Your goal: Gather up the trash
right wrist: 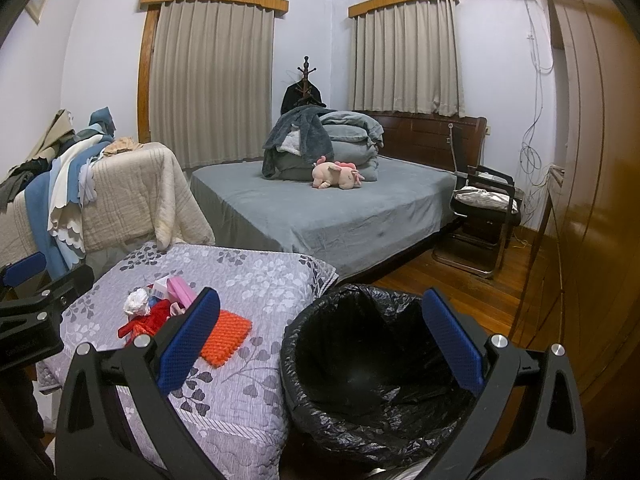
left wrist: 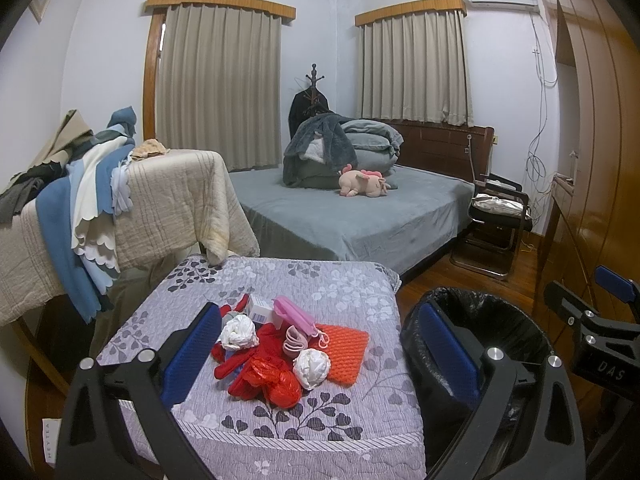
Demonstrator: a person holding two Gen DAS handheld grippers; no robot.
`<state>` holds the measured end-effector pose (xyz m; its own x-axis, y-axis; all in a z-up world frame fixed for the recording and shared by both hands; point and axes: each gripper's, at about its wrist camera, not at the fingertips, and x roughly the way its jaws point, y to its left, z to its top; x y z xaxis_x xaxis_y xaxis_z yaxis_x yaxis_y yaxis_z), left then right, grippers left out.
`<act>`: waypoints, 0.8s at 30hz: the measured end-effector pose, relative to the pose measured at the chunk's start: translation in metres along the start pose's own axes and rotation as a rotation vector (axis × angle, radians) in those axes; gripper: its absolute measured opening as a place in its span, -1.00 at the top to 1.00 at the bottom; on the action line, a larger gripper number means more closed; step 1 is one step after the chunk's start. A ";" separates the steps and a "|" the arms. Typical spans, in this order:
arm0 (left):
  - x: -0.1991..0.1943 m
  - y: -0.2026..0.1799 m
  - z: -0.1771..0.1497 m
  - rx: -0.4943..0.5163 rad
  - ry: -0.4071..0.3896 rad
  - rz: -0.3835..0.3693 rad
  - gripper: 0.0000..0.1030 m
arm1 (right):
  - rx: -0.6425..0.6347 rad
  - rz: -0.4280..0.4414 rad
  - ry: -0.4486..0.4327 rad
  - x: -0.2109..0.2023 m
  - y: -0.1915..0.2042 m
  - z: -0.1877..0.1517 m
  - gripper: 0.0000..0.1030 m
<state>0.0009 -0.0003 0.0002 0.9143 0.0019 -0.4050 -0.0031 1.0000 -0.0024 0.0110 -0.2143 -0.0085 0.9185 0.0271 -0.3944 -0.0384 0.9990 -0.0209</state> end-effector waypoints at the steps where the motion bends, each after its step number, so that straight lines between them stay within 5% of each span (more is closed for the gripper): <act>1: 0.000 0.000 0.000 0.000 0.000 0.000 -0.88 | 0.000 0.000 0.000 0.000 0.000 0.000 -0.91; 24: -0.001 0.006 -0.002 -0.001 0.003 0.000 -0.88 | 0.002 0.001 0.003 0.003 -0.001 0.000 -0.91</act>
<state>-0.0006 0.0056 -0.0015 0.9131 0.0019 -0.4077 -0.0037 1.0000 -0.0037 0.0134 -0.2154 -0.0095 0.9171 0.0277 -0.3976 -0.0385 0.9991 -0.0192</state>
